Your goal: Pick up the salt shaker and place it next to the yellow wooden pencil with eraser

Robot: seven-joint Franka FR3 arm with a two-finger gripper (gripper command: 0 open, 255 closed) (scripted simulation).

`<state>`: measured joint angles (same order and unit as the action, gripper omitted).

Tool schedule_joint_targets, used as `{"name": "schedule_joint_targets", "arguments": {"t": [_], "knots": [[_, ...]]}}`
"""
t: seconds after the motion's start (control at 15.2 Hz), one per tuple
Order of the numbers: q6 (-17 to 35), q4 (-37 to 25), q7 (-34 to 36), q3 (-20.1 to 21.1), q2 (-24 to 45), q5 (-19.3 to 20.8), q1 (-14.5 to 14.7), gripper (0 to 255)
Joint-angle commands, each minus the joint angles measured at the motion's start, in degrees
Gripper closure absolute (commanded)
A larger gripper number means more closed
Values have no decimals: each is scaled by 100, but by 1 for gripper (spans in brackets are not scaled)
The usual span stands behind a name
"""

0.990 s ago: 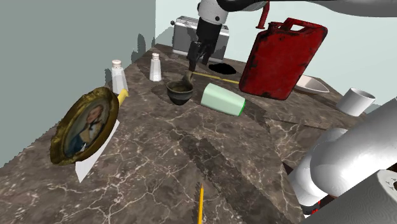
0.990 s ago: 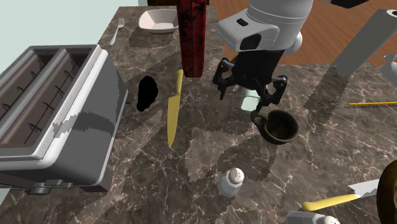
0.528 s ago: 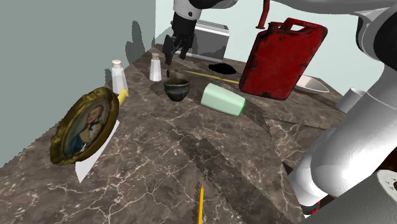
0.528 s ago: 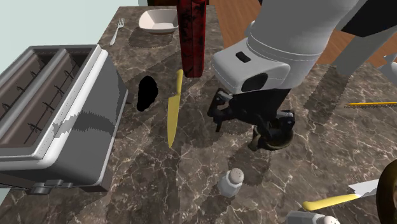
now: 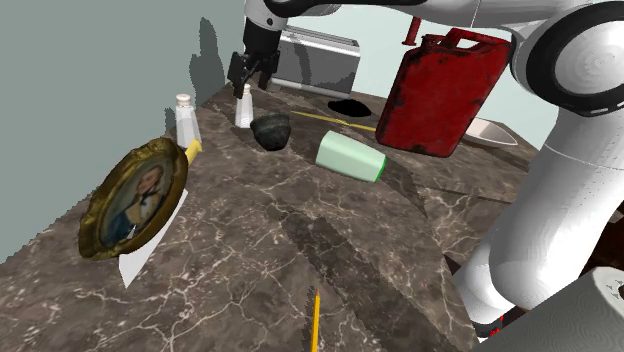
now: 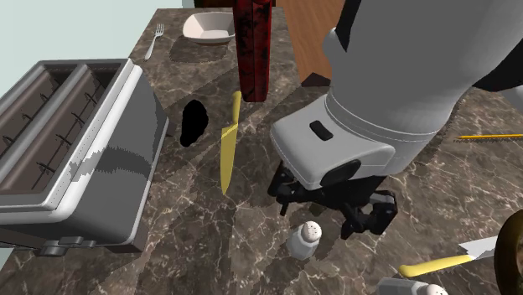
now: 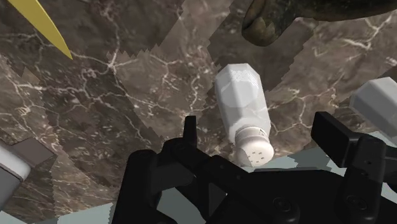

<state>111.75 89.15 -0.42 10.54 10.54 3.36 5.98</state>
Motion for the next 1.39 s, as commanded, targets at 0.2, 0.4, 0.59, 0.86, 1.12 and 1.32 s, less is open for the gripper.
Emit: {"name": "schedule_joint_targets", "arguments": {"t": [0.2,0.4,0.59,0.86,1.12,1.32], "knots": [[364,228,28,-4,134,33,8,0],[364,228,28,-4,134,33,8,0],[364,228,28,-4,134,33,8,0],[363,227,28,-4,133,33,8,255],[360,221,29,-4,137,34,9,255],[358,218,28,-4,139,34,9,255]]}}
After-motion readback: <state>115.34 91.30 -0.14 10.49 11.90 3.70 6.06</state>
